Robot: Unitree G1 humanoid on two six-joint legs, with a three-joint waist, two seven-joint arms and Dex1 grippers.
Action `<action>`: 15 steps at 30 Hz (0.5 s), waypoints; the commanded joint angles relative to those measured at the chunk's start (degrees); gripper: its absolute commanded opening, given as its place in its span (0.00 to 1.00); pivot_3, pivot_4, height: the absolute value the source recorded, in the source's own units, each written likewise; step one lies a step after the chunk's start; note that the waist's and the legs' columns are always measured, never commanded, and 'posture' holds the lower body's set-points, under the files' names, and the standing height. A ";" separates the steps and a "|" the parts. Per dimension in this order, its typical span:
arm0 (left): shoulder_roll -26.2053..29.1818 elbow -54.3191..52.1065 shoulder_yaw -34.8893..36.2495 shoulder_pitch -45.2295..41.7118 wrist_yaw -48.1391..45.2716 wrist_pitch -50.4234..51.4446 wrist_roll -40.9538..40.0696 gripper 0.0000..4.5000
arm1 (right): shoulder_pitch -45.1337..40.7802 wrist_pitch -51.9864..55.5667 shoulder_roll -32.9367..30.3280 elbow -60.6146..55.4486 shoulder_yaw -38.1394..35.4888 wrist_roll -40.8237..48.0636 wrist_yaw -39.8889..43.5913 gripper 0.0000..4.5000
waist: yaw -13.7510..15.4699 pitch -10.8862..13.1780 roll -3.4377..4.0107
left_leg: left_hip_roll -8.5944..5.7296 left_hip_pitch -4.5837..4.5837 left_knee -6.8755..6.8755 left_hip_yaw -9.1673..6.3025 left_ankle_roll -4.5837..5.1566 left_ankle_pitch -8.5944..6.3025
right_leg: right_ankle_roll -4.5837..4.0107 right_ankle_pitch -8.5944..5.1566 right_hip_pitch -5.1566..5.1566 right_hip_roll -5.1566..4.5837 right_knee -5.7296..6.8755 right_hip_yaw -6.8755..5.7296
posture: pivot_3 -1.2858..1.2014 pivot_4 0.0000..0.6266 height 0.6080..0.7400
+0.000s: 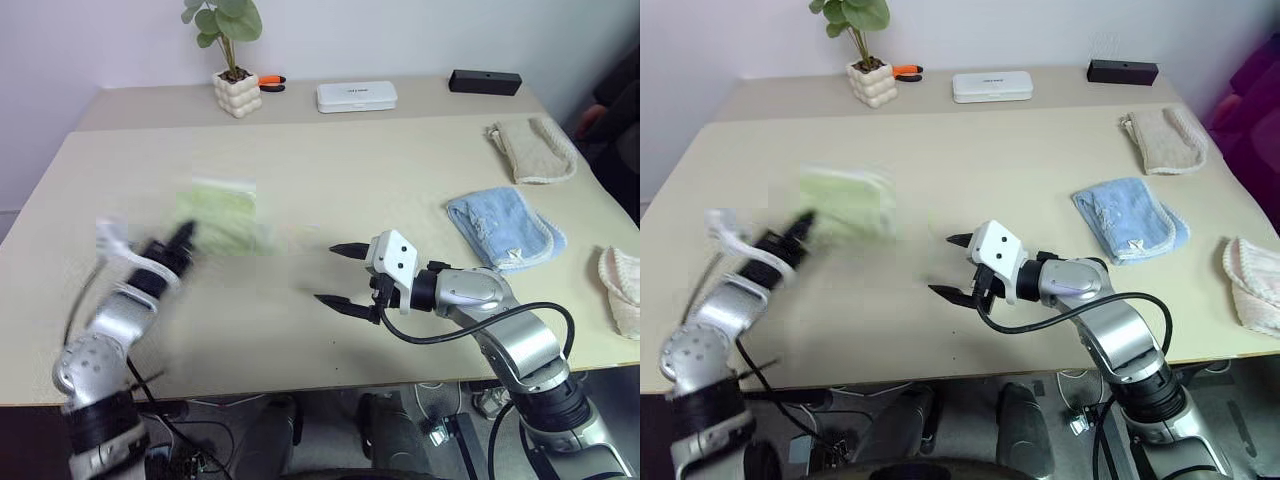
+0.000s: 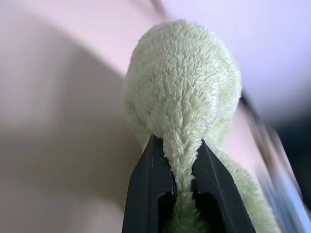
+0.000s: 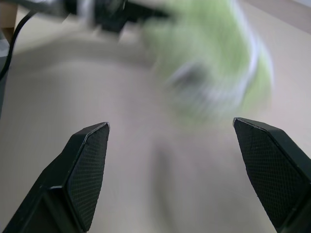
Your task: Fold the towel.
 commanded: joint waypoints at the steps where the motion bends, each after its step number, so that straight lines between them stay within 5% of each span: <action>1: 0.93 2.58 7.68 -0.85 6.38 -9.57 2.79 0.01 | -0.58 -1.82 -0.29 -1.20 -0.14 -0.17 0.32 0.93 | -0.06 0.00 0.00 | 0.00 0.00 0.01 0.02 -0.02 -0.01 | 0.01 0.00 0.00 0.00 0.00 0.01 | 0.52 0.24 1.00; 9: -2.01 2.97 8.80 3.53 12.77 -15.00 7.21 0.01 | -0.50 -3.10 -0.75 -0.23 -0.16 -0.77 1.13 0.93 | 0.33 -0.07 -0.29 | -0.03 -0.05 0.25 0.01 0.01 -0.15 | 0.02 0.01 0.12 0.01 -0.05 0.00 | 0.52 0.24 1.00; 12: -4.72 0.49 9.12 5.36 13.39 -16.36 5.73 0.24 | -1.09 -3.50 -0.90 0.44 -0.03 -0.92 1.52 0.93 | 0.28 -0.07 -0.31 | -0.01 -0.03 0.25 0.01 0.01 -0.15 | 0.02 0.01 0.13 0.03 -0.04 -0.01 | 0.52 0.24 1.00; 15: -5.92 -1.60 9.92 6.95 15.24 -16.44 4.19 0.57 | -1.44 -3.93 -1.22 1.07 -0.19 -0.93 2.02 0.93 | 0.29 -0.06 -0.34 | 0.06 -0.03 0.26 0.00 0.00 -0.15 | 0.02 0.01 0.12 0.09 -0.02 -0.02 | 0.52 0.24 1.00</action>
